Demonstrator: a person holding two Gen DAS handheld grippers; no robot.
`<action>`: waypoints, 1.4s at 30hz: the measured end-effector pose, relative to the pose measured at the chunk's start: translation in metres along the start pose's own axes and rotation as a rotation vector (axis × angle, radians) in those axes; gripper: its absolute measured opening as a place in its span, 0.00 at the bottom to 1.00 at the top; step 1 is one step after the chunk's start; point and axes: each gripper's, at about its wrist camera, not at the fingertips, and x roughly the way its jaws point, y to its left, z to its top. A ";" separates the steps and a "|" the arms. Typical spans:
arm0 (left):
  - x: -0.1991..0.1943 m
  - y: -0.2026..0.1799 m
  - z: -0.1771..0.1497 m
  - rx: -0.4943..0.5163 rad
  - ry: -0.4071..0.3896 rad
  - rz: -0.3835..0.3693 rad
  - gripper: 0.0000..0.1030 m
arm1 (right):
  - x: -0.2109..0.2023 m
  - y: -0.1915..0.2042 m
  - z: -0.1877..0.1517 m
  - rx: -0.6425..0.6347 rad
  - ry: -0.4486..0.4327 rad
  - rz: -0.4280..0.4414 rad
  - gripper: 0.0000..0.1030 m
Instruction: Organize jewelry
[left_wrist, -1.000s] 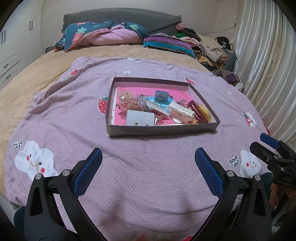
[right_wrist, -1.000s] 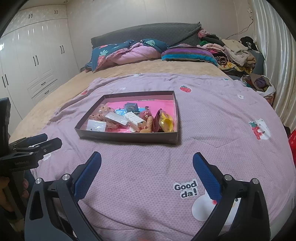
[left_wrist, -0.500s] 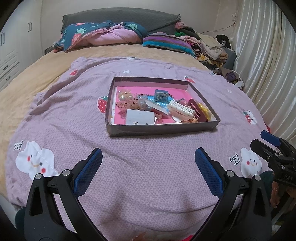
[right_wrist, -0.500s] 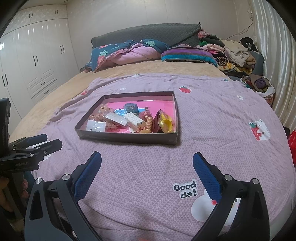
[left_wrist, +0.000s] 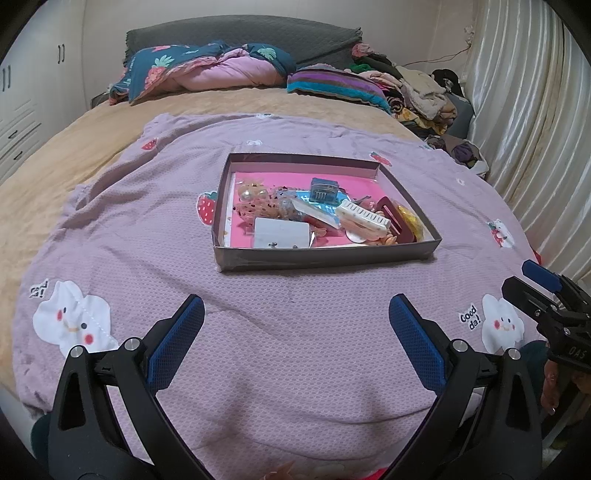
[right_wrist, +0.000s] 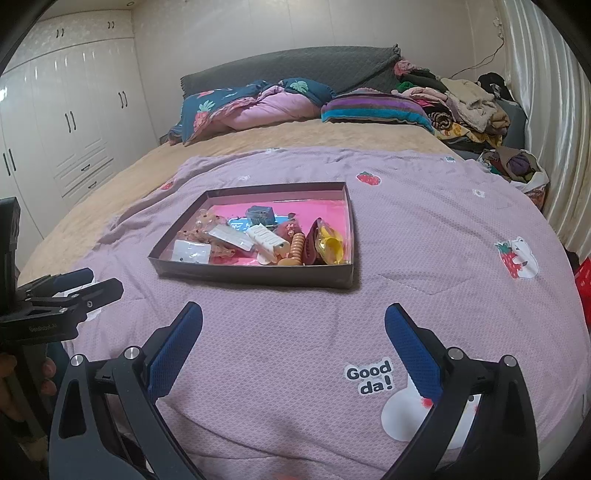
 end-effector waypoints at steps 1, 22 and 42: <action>0.000 0.000 0.000 0.000 0.000 0.000 0.91 | 0.000 0.000 0.000 0.000 0.001 0.000 0.96; -0.001 0.001 0.000 0.000 0.000 0.002 0.91 | -0.001 0.002 0.001 -0.003 -0.002 -0.006 0.96; -0.003 0.003 0.000 0.008 0.005 0.011 0.91 | -0.003 -0.003 0.001 0.006 -0.009 -0.022 0.96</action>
